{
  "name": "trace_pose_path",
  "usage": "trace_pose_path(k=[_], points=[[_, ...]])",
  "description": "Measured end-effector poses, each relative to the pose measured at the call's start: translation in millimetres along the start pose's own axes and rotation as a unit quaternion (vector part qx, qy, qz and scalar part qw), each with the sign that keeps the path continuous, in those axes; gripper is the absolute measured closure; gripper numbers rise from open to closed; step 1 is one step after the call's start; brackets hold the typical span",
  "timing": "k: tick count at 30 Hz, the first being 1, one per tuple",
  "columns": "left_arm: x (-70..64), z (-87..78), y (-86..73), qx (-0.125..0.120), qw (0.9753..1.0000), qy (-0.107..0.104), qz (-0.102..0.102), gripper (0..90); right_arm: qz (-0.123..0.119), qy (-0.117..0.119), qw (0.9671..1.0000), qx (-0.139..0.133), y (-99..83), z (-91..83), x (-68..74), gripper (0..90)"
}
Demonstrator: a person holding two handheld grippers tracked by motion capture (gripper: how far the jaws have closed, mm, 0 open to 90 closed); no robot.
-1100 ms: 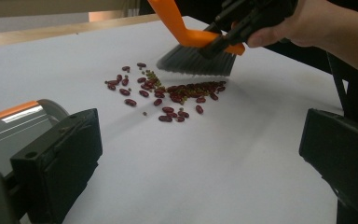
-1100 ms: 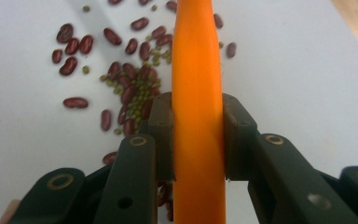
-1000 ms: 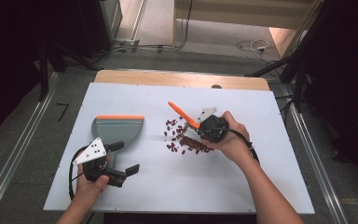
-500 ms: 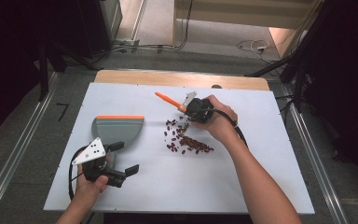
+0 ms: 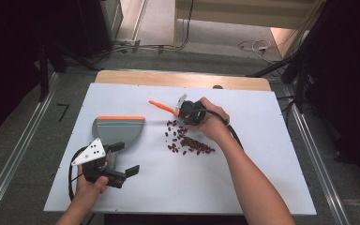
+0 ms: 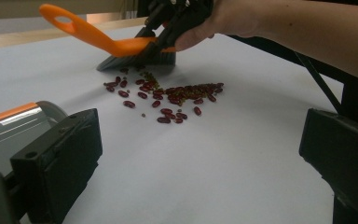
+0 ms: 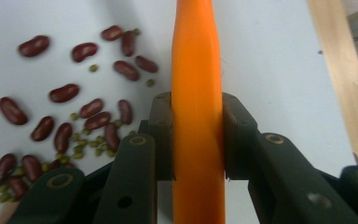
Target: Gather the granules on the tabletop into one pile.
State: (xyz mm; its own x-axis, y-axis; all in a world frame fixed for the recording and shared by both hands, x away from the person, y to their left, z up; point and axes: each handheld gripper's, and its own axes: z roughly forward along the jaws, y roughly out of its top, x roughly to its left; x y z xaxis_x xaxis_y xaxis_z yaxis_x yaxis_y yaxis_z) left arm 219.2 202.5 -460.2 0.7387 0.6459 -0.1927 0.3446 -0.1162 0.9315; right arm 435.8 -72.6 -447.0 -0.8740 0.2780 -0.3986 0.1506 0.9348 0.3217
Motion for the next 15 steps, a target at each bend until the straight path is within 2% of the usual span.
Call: trace_pose_path(k=[15], points=[[0.2,0.1,0.1,0.001,1.0,0.0,-0.001,0.0,-0.015,0.035,0.999,-0.021,-12.2,-8.8,17.4,67.5]])
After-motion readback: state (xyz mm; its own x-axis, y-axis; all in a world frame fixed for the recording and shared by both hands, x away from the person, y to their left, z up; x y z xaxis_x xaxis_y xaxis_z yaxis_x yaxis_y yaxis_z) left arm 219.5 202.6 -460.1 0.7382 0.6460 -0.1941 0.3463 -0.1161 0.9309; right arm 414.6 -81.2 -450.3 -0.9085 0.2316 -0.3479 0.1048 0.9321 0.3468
